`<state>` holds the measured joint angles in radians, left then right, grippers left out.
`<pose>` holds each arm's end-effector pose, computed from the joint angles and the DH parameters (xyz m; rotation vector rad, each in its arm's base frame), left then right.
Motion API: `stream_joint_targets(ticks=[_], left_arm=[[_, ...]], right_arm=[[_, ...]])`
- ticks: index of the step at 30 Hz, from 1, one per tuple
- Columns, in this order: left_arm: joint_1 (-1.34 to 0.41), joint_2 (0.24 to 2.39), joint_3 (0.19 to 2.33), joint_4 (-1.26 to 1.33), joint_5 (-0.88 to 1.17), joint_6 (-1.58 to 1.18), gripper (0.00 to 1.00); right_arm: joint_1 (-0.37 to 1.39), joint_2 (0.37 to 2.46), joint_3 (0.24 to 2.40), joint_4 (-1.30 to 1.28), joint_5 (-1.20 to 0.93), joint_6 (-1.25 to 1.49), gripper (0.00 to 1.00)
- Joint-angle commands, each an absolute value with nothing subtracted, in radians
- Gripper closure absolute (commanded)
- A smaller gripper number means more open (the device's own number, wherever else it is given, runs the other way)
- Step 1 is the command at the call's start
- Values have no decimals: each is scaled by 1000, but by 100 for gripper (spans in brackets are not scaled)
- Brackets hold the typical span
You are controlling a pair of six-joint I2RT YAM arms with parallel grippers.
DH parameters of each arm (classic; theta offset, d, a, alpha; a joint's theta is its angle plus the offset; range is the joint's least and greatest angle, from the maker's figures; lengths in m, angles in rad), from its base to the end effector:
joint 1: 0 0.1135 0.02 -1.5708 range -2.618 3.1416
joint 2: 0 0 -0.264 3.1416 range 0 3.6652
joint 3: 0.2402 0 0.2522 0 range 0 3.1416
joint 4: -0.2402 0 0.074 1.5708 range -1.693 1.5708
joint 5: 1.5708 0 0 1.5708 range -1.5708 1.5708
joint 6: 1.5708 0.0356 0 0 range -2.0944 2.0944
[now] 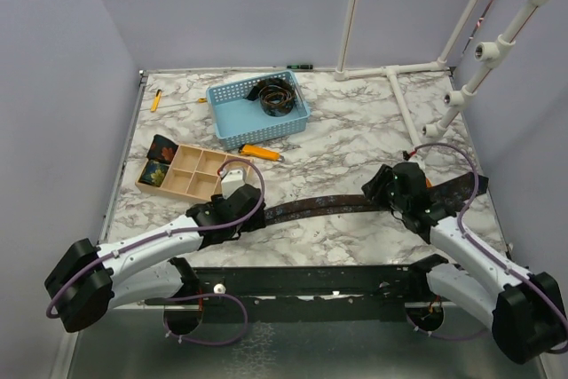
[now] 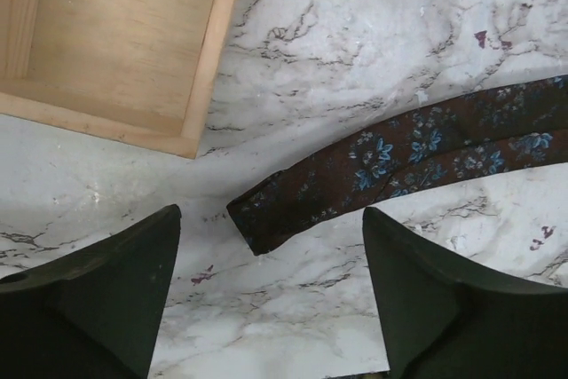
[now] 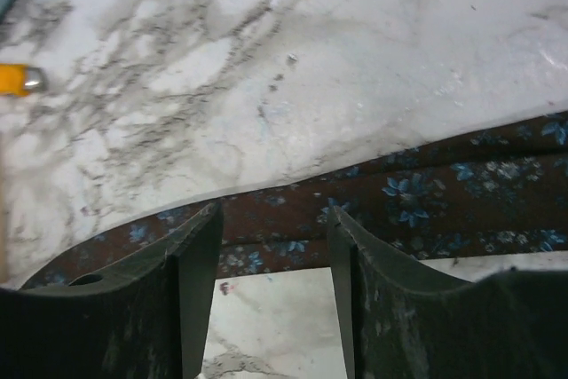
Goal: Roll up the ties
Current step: Flatten out the tie at the center of the board.
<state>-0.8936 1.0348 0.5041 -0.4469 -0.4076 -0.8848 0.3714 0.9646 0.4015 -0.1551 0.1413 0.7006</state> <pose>0.1278 -0.1365 0.1798 -0.1439 2.4494 -0.2623 0.1798 0.0647 0.1785 0.4520 2.2677 0.3954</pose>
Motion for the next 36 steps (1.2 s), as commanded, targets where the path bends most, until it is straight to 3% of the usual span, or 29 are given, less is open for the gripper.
stream_joint_targets(ticks=[1,4,6,8,12,14,25,28,36], left_arm=[[-891,1036,608,-530,-425,-867,11],[-891,1000,618,-548,-458,-921,7],[-890,970,590,-526,-442,-972,8],[-891,953,549,-472,-384,-1009,15],[-890,916,458,-389,-292,-1061,38],[-890,885,420,-371,-265,-1083,43],[-888,843,304,-333,-237,-1112,37],[-889,838,290,-323,-251,-1112,37],[-890,821,260,-317,-284,-1126,37]], right_arm=[[391,869,414,-108,-18,607,44],[504,972,487,-116,-69,564,46],[625,1053,551,-120,9,545,48],[701,1152,612,-128,79,524,49],[807,1326,709,-114,145,496,49],[863,1413,774,-141,182,482,49],[934,1695,937,-240,281,492,54],[938,1726,946,-256,280,497,61],[971,1681,933,-290,313,527,95]])
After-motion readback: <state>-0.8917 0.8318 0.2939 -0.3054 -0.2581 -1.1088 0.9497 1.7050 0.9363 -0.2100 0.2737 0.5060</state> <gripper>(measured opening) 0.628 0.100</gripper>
